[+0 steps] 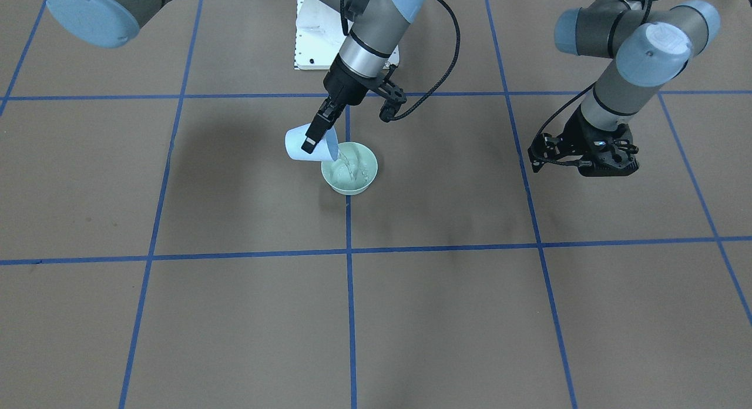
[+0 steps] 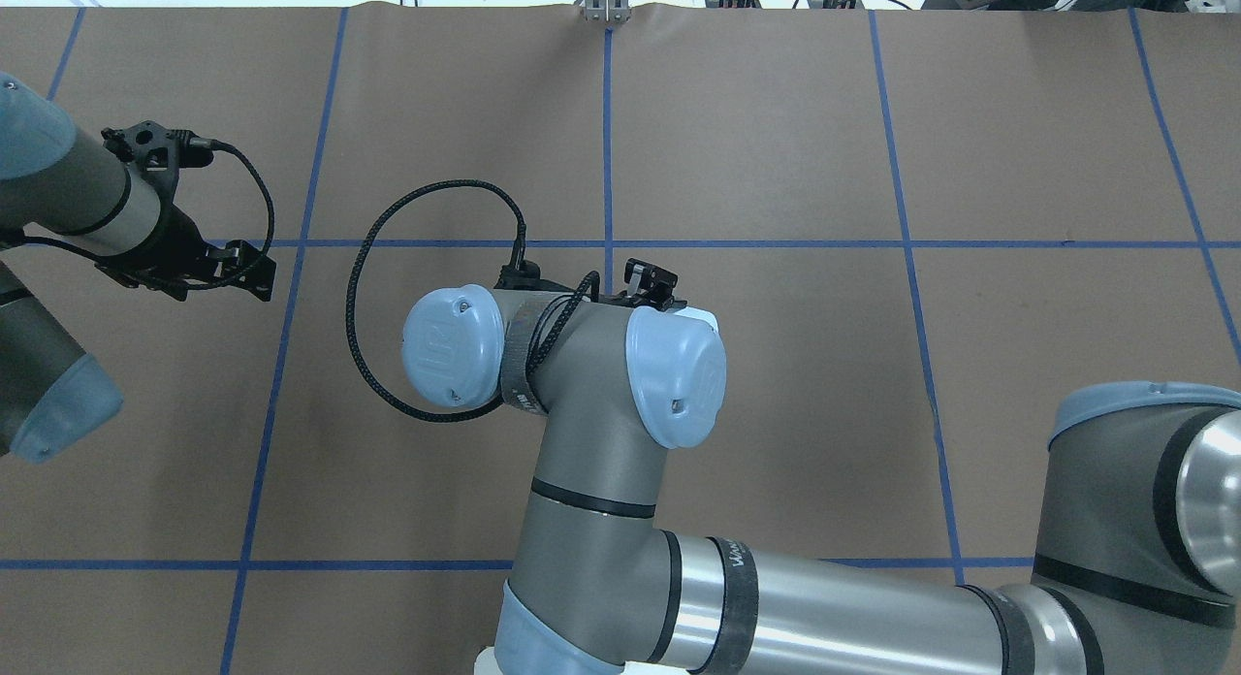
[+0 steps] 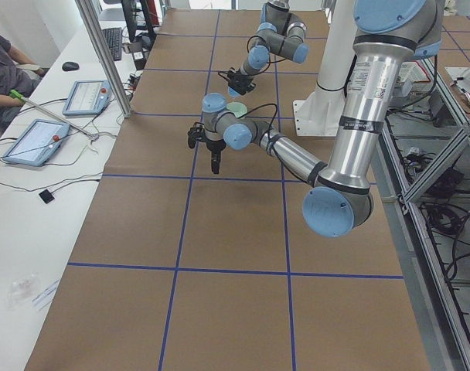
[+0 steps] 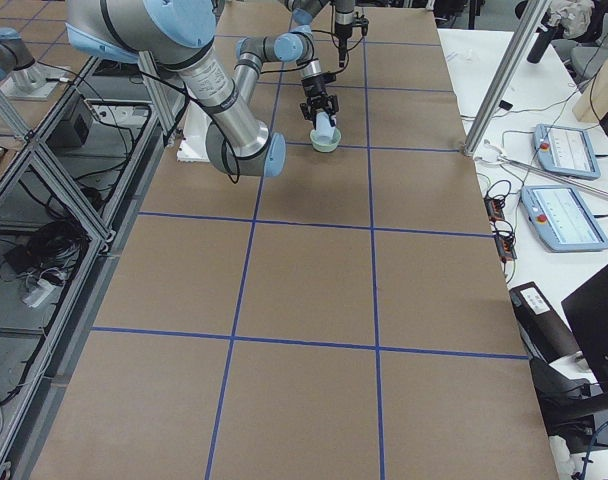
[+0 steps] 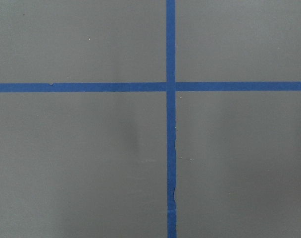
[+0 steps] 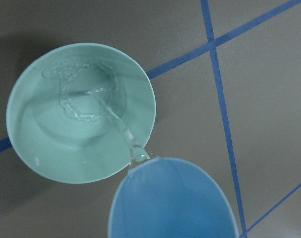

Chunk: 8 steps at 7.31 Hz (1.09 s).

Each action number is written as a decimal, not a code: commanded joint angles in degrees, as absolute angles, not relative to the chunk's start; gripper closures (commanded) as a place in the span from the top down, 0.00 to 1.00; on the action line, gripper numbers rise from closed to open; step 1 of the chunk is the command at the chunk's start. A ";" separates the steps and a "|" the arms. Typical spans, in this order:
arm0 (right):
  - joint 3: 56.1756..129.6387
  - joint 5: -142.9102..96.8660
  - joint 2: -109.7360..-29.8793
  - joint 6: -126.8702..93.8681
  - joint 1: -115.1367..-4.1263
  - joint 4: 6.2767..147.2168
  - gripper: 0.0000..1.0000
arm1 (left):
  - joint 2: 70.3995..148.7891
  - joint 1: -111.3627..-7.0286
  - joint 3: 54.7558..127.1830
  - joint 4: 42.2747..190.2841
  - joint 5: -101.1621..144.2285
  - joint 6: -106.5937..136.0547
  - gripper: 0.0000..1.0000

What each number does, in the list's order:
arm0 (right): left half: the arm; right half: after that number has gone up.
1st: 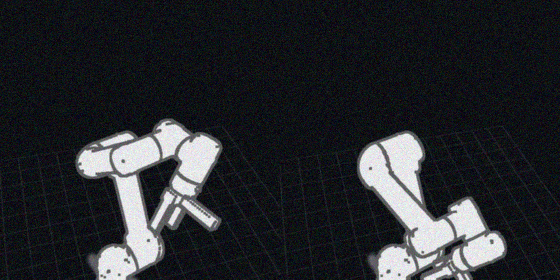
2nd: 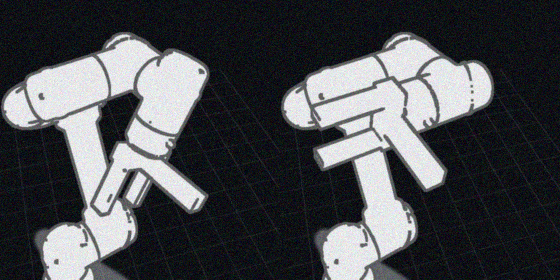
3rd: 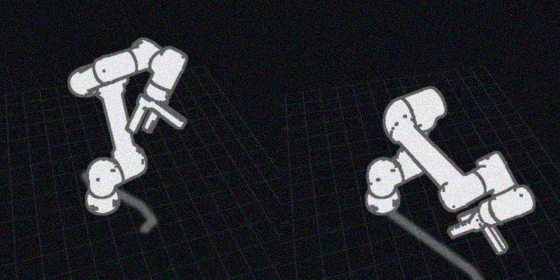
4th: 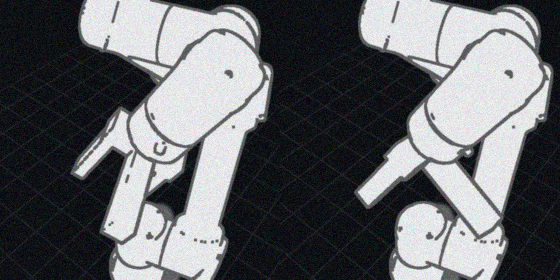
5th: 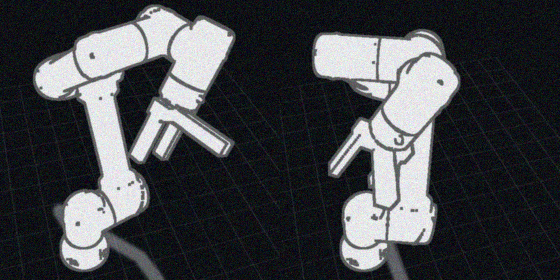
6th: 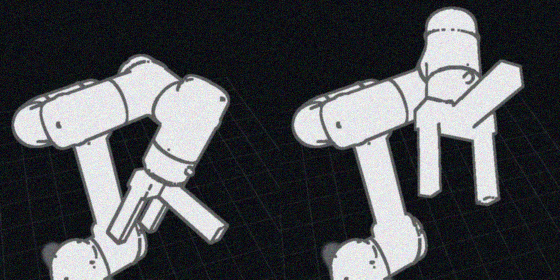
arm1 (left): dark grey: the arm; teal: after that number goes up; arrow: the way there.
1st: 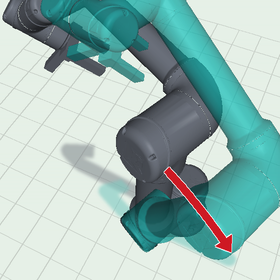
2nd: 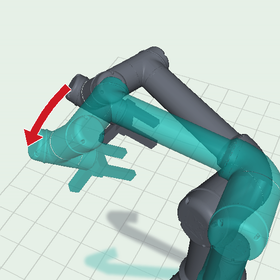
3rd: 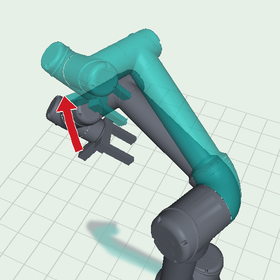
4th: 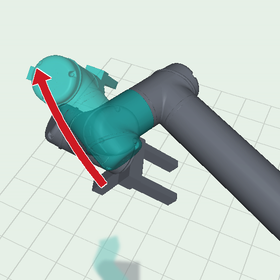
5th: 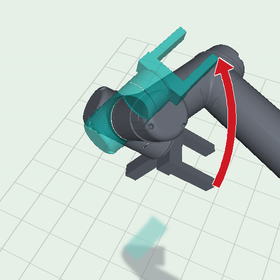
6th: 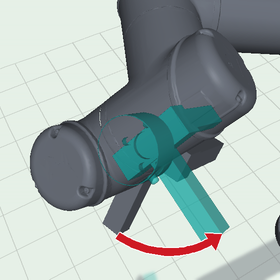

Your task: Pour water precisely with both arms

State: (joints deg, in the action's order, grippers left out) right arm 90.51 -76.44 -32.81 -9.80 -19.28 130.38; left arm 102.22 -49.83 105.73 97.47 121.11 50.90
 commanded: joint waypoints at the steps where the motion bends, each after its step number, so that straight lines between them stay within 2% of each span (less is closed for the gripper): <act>1: 90.35 -75.16 -32.43 -8.45 -18.90 132.44 0.29 | 102.22 -49.83 105.73 97.47 121.11 50.89 1.00; 4: 90.61 -74.09 -32.08 -10.26 -18.19 132.37 0.30 | 102.13 -49.83 105.82 97.47 121.11 50.89 1.00; 7: 91.23 -75.40 -33.92 -19.93 -18.19 120.97 0.30 | 102.22 -49.92 106.00 97.47 121.20 50.89 1.00; 8: 96.28 -75.58 -37.84 -24.30 -18.19 118.41 0.30 | 102.22 -50.01 106.26 97.38 121.20 50.89 1.00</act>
State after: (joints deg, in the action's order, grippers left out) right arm 92.39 -75.14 -34.74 -19.76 -18.20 121.85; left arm 102.18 -49.93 106.04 97.45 121.20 50.89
